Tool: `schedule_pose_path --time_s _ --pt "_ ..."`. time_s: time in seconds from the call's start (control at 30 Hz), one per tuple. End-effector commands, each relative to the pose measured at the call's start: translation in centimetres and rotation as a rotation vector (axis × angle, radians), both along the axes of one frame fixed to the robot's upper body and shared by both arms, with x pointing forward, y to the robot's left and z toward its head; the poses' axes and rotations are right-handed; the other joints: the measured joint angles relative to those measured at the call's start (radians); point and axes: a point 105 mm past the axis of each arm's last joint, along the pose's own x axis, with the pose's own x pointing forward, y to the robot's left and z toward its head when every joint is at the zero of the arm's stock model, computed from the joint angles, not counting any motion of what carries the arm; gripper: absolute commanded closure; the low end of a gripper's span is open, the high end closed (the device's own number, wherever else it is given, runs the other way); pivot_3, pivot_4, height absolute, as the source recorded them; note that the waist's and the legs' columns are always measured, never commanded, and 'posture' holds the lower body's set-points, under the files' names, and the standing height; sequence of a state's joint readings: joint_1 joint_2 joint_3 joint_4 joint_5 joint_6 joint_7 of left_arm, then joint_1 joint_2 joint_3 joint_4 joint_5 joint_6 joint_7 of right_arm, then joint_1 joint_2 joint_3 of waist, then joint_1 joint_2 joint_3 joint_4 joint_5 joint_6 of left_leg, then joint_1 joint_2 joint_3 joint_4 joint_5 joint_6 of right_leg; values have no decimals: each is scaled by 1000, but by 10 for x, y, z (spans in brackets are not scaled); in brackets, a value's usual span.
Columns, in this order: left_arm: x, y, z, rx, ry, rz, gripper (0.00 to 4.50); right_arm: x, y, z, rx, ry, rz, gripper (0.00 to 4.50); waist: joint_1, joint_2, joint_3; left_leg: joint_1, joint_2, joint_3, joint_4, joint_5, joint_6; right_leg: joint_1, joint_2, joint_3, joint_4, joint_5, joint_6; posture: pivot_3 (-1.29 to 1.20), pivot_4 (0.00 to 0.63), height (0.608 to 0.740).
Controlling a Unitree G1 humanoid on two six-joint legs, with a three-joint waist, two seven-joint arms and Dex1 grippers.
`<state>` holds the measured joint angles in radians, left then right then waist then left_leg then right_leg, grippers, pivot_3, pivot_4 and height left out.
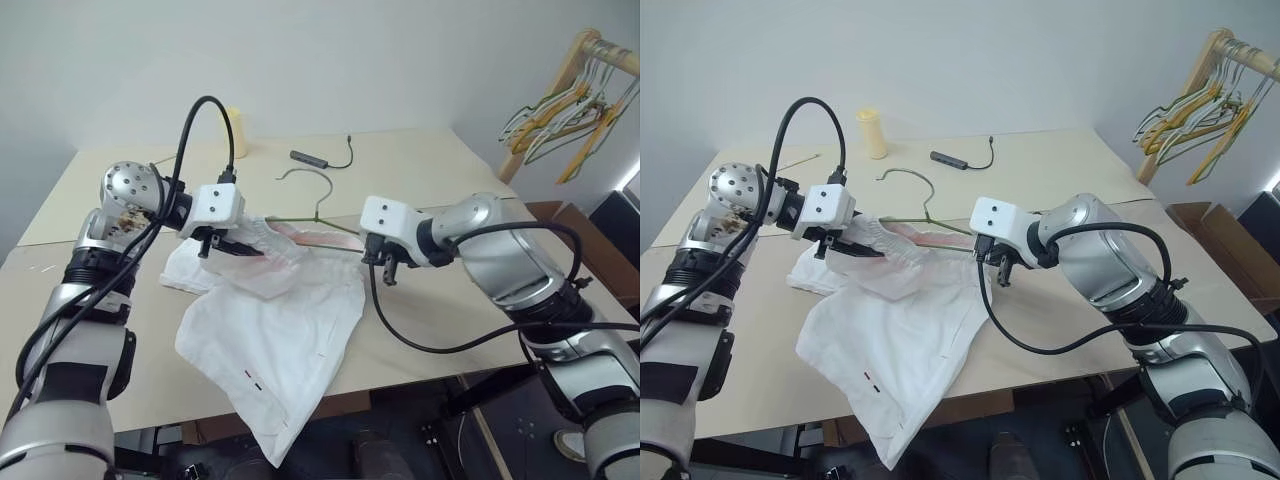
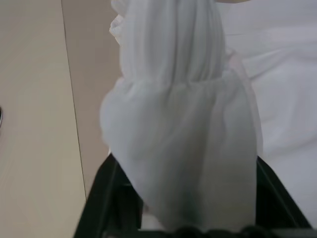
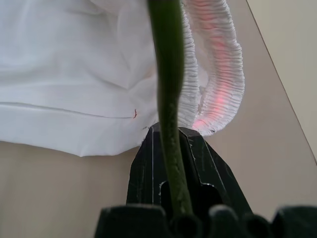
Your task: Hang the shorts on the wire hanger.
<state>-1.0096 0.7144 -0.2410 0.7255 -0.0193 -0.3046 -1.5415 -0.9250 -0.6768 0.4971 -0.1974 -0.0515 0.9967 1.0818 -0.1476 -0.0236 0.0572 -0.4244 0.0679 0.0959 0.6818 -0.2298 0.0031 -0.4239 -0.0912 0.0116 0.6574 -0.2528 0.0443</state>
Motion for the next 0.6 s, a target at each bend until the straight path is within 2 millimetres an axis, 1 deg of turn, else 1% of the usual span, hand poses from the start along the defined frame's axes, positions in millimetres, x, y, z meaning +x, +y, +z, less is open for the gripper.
schedule_pose_path --time_s 0.03,0.1,0.2,0.27,0.3,0.33,0.37,0.5,0.53,0.6 --pt "1 -2 13 -6 -40 -20 3883 -2 9 24 25 -87 51 4500 -7 0 0 0 0 0 0 0 0 0 0 0 0 0 0 -150 0 740" --pt "2 -3 13 -16 -39 -14 4481 -3 10 26 29 -95 69 4500 -11 0 0 0 0 -1 0 0 0 0 0 0 0 0 0 -152 0 740" --pt "3 -5 14 -48 -30 -4 4481 -3 12 29 60 -132 100 4500 -20 0 0 0 0 -1 0 0 0 0 0 0 0 0 0 -154 0 740" --pt "4 -6 19 -92 -17 26 4500 -2 11 32 74 -154 107 3803 -24 0 0 0 0 -1 0 0 0 0 0 0 0 0 0 -155 0 740" --pt "4 -6 20 -104 -11 29 4500 -2 9 32 75 -160 104 3549 -25 0 0 0 0 -1 0 0 0 0 -1 0 0 0 0 -155 0 740" --pt "4 -4 21 -116 -3 40 4500 1 3 33 79 -168 79 3131 -26 0 0 0 -1 -1 0 0 0 0 -1 0 0 0 1 -155 0 740" --pt "4 -2 22 -125 1 48 4500 4 -4 36 87 -177 53 2863 -27 0 0 0 -1 -2 1 0 0 1 -1 0 1 0 1 -154 0 740" --pt "2 10 23 -186 39 118 4500 23 -46 55 191 -257 -149 1487 -30 0 0 0 -1 -2 1 0 0 1 -1 0 1 0 1 -155 0 740" --pt "0 13 23 -213 60 137 4500 25 -58 58 221 -277 -195 1087 -31 0 0 0 -1 -2 1 0 0 1 -1 0 1 0 1 -154 0 740" --pt "-4 17 23 -250 87 165 4500 25 -73 59 259 -297 -248 441 -32 0 0 0 -1 -2 0 0 0 1 -1 0 1 0 1 -150 0 740"
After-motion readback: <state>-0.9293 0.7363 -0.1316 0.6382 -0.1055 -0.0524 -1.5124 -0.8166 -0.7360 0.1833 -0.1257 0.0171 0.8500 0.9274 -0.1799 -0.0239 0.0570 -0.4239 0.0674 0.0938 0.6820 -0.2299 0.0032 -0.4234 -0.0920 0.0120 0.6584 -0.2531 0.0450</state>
